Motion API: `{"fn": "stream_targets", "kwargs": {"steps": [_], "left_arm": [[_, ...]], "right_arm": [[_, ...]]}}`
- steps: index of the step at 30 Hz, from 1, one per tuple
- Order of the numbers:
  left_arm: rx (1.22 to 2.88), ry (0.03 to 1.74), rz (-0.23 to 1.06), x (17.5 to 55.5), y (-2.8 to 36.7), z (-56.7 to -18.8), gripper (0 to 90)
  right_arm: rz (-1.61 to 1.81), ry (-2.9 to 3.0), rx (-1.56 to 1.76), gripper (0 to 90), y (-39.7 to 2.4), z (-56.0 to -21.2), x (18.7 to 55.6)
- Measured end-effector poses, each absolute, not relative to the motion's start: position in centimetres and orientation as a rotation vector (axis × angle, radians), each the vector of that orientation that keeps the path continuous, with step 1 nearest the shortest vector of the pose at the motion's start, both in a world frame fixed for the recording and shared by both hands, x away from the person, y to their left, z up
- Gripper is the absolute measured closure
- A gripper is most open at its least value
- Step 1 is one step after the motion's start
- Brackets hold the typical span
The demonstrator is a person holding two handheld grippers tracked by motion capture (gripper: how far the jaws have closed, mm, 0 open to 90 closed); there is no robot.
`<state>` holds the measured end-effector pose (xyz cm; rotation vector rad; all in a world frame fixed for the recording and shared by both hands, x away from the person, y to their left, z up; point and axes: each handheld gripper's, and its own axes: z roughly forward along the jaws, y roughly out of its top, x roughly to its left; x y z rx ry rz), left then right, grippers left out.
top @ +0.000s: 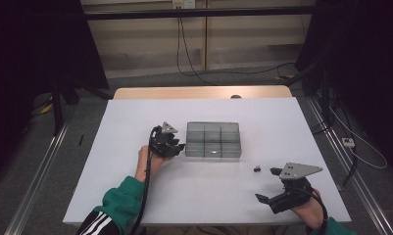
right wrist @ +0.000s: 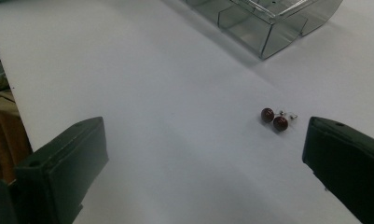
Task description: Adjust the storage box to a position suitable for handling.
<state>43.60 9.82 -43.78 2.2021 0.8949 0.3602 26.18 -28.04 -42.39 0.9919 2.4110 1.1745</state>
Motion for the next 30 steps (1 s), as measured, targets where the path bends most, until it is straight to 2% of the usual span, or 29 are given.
{"fn": "stream_targets", "kwargs": {"steps": [1, 2, 3, 6, 7, 9, 14, 21, 30], "left_arm": [[2.202, 0.895, 0.363, 43.4, 10.1, -43.7, 60.0], [2.19, 0.912, 0.365, 43.2, 10.4, -43.6, 60.0], [2.199, 0.922, 0.373, 43.0, 10.7, -43.5, 45.3], [2.205, 0.939, 0.386, 42.3, 11.6, -43.3, 32.0], [2.201, 0.949, 0.397, 42.1, 11.8, -43.2, 32.0], [2.204, 0.948, 0.405, 41.4, 12.4, -42.9, 22.4], [2.223, 0.934, 0.432, 40.2, 13.0, -42.9, 10.0], [2.231, 0.923, 0.452, 37.6, 14.2, -43.1, 2.2], [2.22, 0.918, 0.463, 35.6, 15.6, -43.1, 1.4]], "right_arm": [[1.175, 2.412, 0.991, 0.0, -28.0, -42.4, 26.2], [1.175, 2.412, 0.991, 0.0, -28.0, -42.4, 26.2], [1.174, 2.414, 0.99, 0.0, -28.0, -42.4, 26.2], [1.174, 2.415, 0.991, 0.0, -28.0, -42.4, 26.1], [1.174, 2.415, 0.991, 0.0, -28.0, -42.4, 26.1], [1.173, 2.416, 0.99, 0.0, -27.9, -42.4, 26.2], [1.172, 2.419, 0.989, 0.0, -28.0, -42.4, 26.2], [1.172, 2.424, 0.988, 0.0, -27.9, -42.4, 26.1], [1.17, 2.428, 0.987, 0.0, -27.9, -42.4, 26.2]]}}
